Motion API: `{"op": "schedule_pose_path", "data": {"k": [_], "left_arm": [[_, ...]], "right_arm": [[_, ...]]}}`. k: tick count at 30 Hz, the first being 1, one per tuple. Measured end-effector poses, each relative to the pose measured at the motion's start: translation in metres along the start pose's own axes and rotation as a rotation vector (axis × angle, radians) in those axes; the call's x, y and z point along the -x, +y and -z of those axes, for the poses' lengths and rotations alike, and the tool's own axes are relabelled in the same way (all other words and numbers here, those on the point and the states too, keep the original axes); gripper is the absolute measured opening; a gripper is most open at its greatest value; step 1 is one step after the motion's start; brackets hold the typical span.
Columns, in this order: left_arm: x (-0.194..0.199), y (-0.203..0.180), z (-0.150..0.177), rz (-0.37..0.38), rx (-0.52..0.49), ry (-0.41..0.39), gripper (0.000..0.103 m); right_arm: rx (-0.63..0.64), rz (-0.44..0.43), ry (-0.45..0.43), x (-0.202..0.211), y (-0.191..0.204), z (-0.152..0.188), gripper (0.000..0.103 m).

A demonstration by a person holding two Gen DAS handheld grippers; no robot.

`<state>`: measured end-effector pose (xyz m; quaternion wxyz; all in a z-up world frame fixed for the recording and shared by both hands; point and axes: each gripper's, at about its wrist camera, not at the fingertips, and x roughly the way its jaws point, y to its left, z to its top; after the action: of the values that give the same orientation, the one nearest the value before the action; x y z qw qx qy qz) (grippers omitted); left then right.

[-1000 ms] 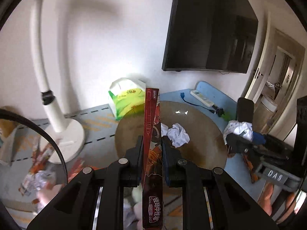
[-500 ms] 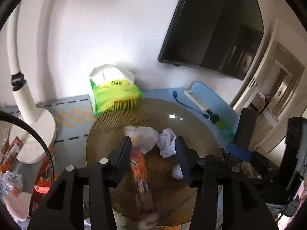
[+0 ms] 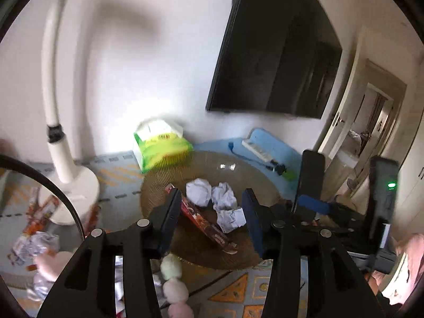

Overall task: Organize objects
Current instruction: 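Release paper ball and red snack box into the golden bowl, then grasp stacked plush toy with right gripper while left gripper grasps grey cloth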

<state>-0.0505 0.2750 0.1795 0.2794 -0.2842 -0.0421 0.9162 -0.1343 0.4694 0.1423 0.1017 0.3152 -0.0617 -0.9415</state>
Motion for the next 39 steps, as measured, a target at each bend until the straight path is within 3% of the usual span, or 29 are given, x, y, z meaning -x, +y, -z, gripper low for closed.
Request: {"op": "schedule_pose_path", "data": {"k": [7,9,11,15,19,23,26,28,32,35,39], "left_arm": [[0.089,0.009,0.001,-0.027,0.013,-0.127,0.047],[0.119,0.017,0.004,-0.076,0.014,-0.169,0.053],[0.141,0.024,0.008,-0.105,0.019,-0.198,0.074],[0.186,0.045,0.028,-0.209,0.017,-0.251,0.087],[0.213,0.081,0.057,-0.293,0.07,-0.255,0.091],[0.217,0.126,0.098,-0.398,0.16,-0.213,0.097],[0.192,0.16,0.133,-0.517,0.178,-0.099,0.097],[0.173,0.179,0.151,-0.557,0.185,-0.029,0.097],[0.143,0.208,0.178,-0.559,0.221,0.073,0.097],[0.132,0.214,0.184,-0.545,0.23,0.117,0.097],[0.125,0.211,0.189,-0.525,0.214,0.163,0.097]], "right_arm": [[0.041,-0.037,-0.016,0.027,0.029,0.001,0.088],[0.055,-0.058,-0.028,0.038,0.041,0.003,0.089],[0.068,-0.073,-0.039,0.048,0.052,0.005,0.089],[0.104,-0.119,-0.047,0.063,0.08,0.015,0.089],[0.131,-0.15,-0.035,0.067,0.102,0.031,0.089],[0.14,-0.17,0.002,0.056,0.118,0.055,0.091],[0.099,-0.203,0.064,0.039,0.12,0.077,0.091],[0.056,-0.22,0.097,0.022,0.118,0.091,0.091],[0.039,-0.182,0.126,-0.006,0.115,0.112,0.091],[0.004,-0.208,0.199,-0.026,0.11,0.126,0.091],[0.001,-0.193,0.206,-0.031,0.109,0.131,0.091]]}}
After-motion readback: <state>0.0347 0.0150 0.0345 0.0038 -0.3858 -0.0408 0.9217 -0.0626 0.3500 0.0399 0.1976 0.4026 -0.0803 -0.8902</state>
